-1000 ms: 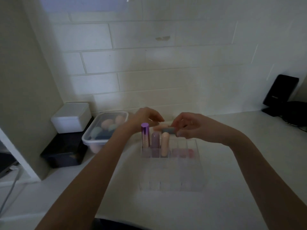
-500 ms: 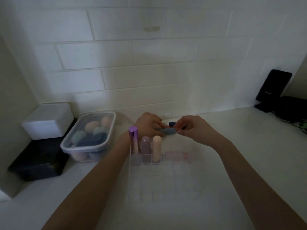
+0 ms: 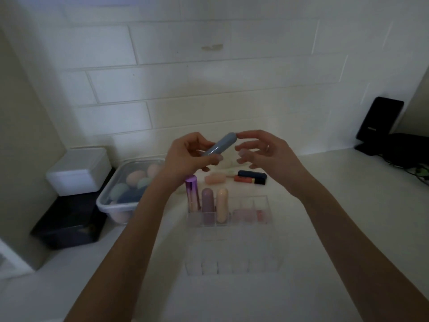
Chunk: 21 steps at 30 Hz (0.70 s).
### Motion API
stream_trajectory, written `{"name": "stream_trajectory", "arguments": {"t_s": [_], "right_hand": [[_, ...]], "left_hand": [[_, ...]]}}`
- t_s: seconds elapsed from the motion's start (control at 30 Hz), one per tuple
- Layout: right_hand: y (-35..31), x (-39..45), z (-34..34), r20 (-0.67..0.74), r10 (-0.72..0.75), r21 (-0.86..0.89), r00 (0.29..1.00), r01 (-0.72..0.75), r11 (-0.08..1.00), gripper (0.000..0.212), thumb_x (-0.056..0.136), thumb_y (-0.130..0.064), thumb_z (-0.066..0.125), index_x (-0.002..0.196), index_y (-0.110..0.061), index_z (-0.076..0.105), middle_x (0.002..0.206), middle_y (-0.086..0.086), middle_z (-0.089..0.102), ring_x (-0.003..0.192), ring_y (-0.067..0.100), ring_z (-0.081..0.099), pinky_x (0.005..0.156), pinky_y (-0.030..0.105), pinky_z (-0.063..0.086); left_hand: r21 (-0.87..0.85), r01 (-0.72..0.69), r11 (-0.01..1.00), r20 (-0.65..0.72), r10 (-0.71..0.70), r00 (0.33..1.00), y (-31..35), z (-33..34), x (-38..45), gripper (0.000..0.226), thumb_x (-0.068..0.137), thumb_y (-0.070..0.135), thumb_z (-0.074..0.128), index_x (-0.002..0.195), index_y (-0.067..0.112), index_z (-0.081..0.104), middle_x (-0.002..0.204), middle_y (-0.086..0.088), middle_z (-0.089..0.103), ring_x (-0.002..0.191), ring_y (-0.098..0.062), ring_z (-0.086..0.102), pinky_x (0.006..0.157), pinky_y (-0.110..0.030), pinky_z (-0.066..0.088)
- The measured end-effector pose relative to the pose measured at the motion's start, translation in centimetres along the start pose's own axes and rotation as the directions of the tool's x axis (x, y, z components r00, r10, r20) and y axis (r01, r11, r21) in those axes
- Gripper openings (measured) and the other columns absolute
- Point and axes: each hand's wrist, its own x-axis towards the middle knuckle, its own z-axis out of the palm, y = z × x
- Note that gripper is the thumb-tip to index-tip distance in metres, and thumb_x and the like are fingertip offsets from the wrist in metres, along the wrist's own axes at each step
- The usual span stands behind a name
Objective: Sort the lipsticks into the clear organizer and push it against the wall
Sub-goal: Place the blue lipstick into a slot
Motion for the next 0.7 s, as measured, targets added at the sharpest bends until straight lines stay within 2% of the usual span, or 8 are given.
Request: {"name": "stream_trajectory", "arguments": {"t_s": [0.13, 0.23, 0.27, 0.33, 0.4, 0.5, 0.6, 0.7], "right_hand": [[-2.0, -0.9, 1.6, -0.008, -0.073, 0.069, 0.997, 0.073, 0.995, 0.014, 0.086, -0.013, 0.065, 0.099, -0.014, 0.064, 0.087, -0.001, 0.072, 0.075, 0.014, 0.071, 0.066, 0.029, 0.057], [-2.0, -1.2, 2.6, -0.071, -0.058, 0.103, 0.996, 0.065, 0.993, 0.015, 0.082, -0.011, 0.068, 0.096, -0.016, 0.066, 0.089, -0.003, 0.071, 0.075, 0.015, 0.071, 0.072, 0.046, 0.057], [-2.0, -1.3, 2.6, -0.084, -0.051, 0.143, 0.995, 0.062, 0.988, 0.023, 0.081, -0.01, 0.07, 0.102, -0.017, 0.064, 0.093, -0.002, 0.07, 0.077, 0.014, 0.071, 0.075, 0.043, 0.058], [-1.9, -1.3, 2.4, -0.08, -0.045, 0.241, 0.996, 0.063, 0.968, 0.035, 0.08, -0.006, 0.071, 0.112, -0.015, 0.059, 0.1, 0.003, 0.068, 0.082, 0.011, 0.07, 0.078, 0.029, 0.059], [-2.0, -1.5, 2.0, -0.054, -0.047, 0.324, 0.997, 0.062, 0.944, 0.037, 0.08, -0.002, 0.069, 0.114, -0.012, 0.057, 0.099, 0.006, 0.067, 0.083, 0.009, 0.069, 0.078, 0.022, 0.057], [-2.1, -1.6, 1.7, -0.016, -0.054, 0.436, 0.998, 0.056, 0.898, 0.034, 0.082, 0.002, 0.065, 0.111, -0.013, 0.056, 0.099, 0.007, 0.068, 0.087, 0.011, 0.069, 0.075, 0.02, 0.055], [-2.3, -1.5, 1.4, 0.024, -0.083, 0.462, 0.996, 0.063, 0.884, 0.032, 0.084, 0.003, 0.061, 0.111, -0.013, 0.056, 0.104, 0.007, 0.069, 0.093, 0.013, 0.069, 0.077, 0.02, 0.054], [-2.2, -1.5, 1.0, 0.083, -0.103, 0.468, 0.991, 0.053, 0.882, 0.034, 0.086, 0.003, 0.058, 0.115, -0.013, 0.054, 0.113, 0.007, 0.067, 0.105, 0.02, 0.067, 0.091, 0.03, 0.054]], "left_hand": [[0.082, -0.093, 0.992, 0.044, 0.09, 0.995, 3.1, -0.3, -1.9, 0.023, 0.066, 0.005, 0.08, 0.08, 0.019, 0.069, 0.078, 0.011, 0.072, 0.064, -0.004, 0.064, 0.053, -0.016, 0.052], [0.06, -0.103, 0.993, 0.081, 0.098, 0.992, 4.6, -0.7, -2.9, 0.028, 0.071, 0.0, 0.074, 0.099, 0.008, 0.07, 0.088, 0.004, 0.073, 0.075, -0.005, 0.069, 0.067, -0.014, 0.053], [0.019, -0.085, 0.996, 0.093, 0.083, 0.992, 4.8, -0.8, -3.2, 0.031, 0.074, -0.001, 0.071, 0.105, 0.005, 0.068, 0.093, 0.002, 0.073, 0.08, -0.008, 0.07, 0.071, -0.014, 0.053], [-0.079, -0.029, 0.996, 0.124, 0.039, 0.992, 4.9, -1.1, -3.9, 0.034, 0.079, -0.003, 0.064, 0.113, 0.004, 0.064, 0.101, 0.001, 0.073, 0.091, -0.015, 0.071, 0.077, -0.018, 0.054], [-0.104, -0.013, 0.995, 0.148, 0.029, 0.989, 4.6, -1.0, -4.7, 0.037, 0.082, -0.005, 0.061, 0.117, 0.008, 0.062, 0.108, 0.003, 0.072, 0.101, -0.018, 0.068, 0.085, -0.022, 0.054], [-0.075, -0.045, 0.996, 0.152, 0.056, 0.987, 4.6, -0.6, -5.6, 0.044, 0.079, -0.006, 0.063, 0.115, 0.019, 0.064, 0.113, 0.007, 0.07, 0.108, -0.016, 0.065, 0.094, -0.028, 0.051], [-0.006, -0.061, 0.998, 0.147, 0.061, 0.987, 5.3, -0.5, -5.9, 0.045, 0.077, -0.006, 0.066, 0.117, 0.016, 0.063, 0.111, 0.012, 0.069, 0.106, -0.012, 0.066, 0.094, -0.025, 0.051], [0.075, -0.057, 0.996, 0.175, 0.043, 0.984, 6.0, -0.5, -6.0, 0.046, 0.076, -0.004, 0.068, 0.116, 0.018, 0.063, 0.106, 0.017, 0.068, 0.1, -0.011, 0.068, 0.091, -0.022, 0.052]]}}
